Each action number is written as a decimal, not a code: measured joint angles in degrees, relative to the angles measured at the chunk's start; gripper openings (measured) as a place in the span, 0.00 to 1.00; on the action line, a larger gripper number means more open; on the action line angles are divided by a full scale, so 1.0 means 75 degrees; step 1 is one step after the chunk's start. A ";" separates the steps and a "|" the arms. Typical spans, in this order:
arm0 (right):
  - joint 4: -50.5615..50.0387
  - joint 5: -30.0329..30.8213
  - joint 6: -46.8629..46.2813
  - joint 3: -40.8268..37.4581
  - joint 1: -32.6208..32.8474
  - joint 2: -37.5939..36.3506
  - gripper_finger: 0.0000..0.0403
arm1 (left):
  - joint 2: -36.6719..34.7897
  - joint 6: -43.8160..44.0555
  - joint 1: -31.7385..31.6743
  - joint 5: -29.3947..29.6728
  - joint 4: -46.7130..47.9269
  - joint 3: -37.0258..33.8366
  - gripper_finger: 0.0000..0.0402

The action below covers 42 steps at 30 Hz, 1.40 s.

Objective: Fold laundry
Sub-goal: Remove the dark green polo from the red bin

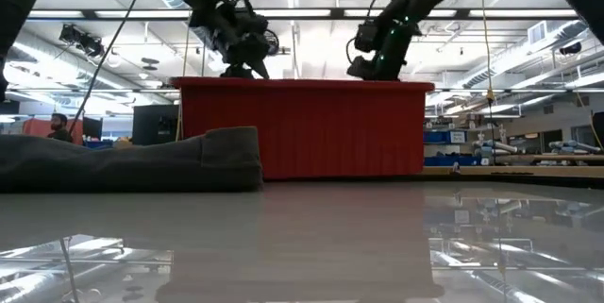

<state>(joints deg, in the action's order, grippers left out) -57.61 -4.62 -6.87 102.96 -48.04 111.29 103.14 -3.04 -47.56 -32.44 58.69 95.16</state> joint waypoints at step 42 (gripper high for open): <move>0.1712 -0.0822 0.1025 0.0002 -0.0259 -0.0855 0.29 | 0.1070 -0.1201 -0.1301 0.4432 -0.2474 0.0854 0.03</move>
<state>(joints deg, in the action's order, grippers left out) -44.77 -10.79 0.82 102.98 -49.98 104.88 111.16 -12.04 -57.32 0.80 40.14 101.57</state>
